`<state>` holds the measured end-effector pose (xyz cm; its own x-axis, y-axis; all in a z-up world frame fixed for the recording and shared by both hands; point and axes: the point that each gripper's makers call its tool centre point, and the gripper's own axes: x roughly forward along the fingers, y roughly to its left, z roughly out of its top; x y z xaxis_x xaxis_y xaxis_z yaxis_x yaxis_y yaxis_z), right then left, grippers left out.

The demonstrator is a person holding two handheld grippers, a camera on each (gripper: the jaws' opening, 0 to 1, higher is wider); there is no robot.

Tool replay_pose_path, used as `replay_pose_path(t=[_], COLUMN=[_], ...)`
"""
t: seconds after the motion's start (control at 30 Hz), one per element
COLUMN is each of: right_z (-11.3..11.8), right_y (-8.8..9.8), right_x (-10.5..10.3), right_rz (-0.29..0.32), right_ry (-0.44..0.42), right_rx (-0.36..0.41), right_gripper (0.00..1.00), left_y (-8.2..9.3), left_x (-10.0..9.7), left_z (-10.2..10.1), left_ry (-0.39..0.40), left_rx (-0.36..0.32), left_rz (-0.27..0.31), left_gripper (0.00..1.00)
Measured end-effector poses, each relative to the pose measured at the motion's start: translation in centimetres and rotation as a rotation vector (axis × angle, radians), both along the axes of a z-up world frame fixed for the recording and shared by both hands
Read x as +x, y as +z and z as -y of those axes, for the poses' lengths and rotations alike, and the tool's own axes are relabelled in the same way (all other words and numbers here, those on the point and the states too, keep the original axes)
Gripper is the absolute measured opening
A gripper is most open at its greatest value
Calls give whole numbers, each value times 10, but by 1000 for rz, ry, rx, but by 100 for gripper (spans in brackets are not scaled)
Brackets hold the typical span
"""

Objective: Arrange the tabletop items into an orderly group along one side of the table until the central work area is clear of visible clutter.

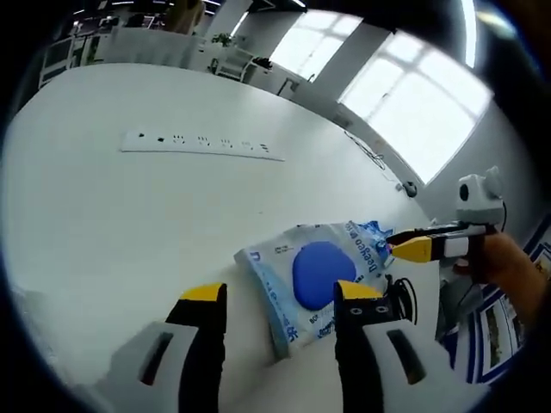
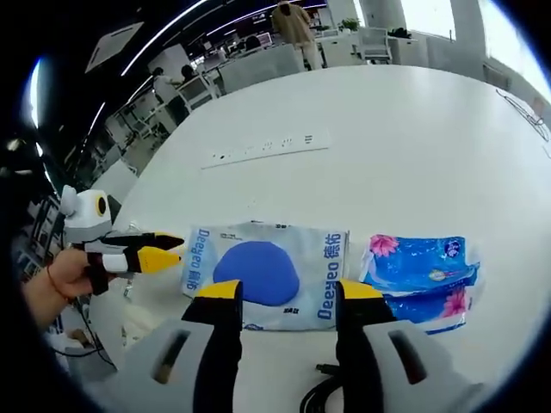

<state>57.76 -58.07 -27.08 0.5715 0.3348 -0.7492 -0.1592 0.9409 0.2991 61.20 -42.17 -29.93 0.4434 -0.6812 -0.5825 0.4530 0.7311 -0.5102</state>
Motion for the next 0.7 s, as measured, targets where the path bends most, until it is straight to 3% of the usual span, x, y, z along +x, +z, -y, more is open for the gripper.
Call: replay_pose_path(t=[0.4, 0.7], right_z=[-11, -25], right_y=[18, 35], right_x=[-5, -15], right_rz=[31, 57], right_ry=[32, 77], right_rx=[48, 83], right_gripper=[49, 51], left_y=[18, 43], left_x=[-7, -13], left_z=[-10, -23], left_ry=[-6, 11], left_rx=[8, -18], left_rz=[23, 50], left_gripper=[69, 75])
